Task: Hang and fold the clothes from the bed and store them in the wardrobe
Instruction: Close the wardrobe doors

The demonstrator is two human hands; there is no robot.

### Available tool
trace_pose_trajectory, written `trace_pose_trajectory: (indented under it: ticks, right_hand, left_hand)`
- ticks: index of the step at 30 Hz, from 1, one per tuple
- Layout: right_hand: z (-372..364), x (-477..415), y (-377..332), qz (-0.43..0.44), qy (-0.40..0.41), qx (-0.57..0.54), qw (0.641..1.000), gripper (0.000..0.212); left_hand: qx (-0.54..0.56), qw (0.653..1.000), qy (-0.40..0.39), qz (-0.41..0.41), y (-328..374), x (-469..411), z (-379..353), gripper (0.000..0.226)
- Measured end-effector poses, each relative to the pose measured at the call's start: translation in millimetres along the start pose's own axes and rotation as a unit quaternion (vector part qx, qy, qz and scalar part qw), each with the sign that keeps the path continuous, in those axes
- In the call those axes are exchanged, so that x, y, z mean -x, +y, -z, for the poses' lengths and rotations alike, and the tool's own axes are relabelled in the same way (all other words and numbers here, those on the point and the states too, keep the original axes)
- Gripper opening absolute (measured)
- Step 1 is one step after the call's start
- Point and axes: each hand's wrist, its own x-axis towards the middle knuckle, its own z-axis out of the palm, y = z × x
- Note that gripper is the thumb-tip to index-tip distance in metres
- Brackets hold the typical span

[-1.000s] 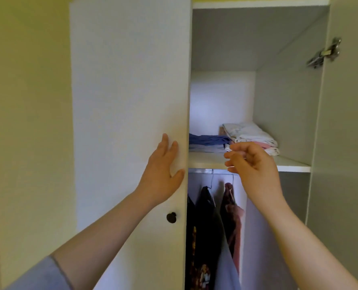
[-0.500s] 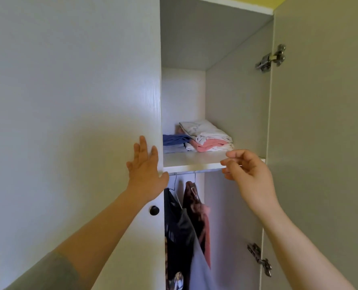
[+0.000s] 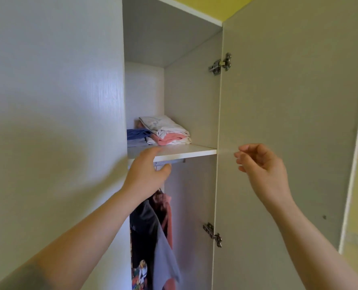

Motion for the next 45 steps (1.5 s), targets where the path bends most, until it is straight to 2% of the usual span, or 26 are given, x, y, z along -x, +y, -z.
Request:
trace_pose_trajectory:
  ticks: [7,12,14,16,19,22,28,30,32,41,45]
  right_hand:
    - [91,-3,0,0.006,0.128,0.102,0.986,0.010]
    - [145,0,13,-0.014,0.212,0.172,0.962,0.037]
    - [156,-1,26,-0.056,0.191,0.201,0.959,0.053]
    - [158,-2,39,-0.111,0.145,0.181,0.966,0.058]
    - [158,0,52,-0.136,0.113,0.159,0.971,0.045]
    - [159,2,51,-0.130,0.110,0.160,0.972,0.026]
    - [142,24,37,-0.090,0.124,0.119,0.981,0.022]
    - [131,33,30,-0.068,0.116,0.109,0.985,0.013]
    - [116,42,22,-0.048,0.087,0.097,0.990,0.005]
    - [0,62,3,0.004,-0.049,0.010,0.999,0.006]
    - [-62,59,7,0.022,-0.094,0.014,0.995,0.012]
  left_hand:
    - [0.115,0.987,-0.090,-0.061,77,10,-74,0.045]
    - [0.143,0.978,-0.129,-0.081,115,16,-121,0.043]
    - [0.151,0.974,-0.141,-0.088,123,20,-136,0.043]
    - [0.157,0.972,-0.146,-0.090,127,22,-145,0.042]
    - [0.157,0.972,-0.151,-0.088,127,25,-151,0.042]
    - [0.155,0.972,-0.153,-0.084,123,28,-149,0.043]
    - [0.145,0.976,-0.144,-0.071,97,42,-125,0.043]
    - [0.139,0.979,-0.135,-0.062,85,48,-113,0.044]
    - [0.131,0.982,-0.124,-0.051,71,55,-98,0.045]
    - [0.064,0.997,-0.043,0.023,2,71,-5,0.044]
    - [0.025,0.998,0.001,0.061,-26,76,36,0.042]
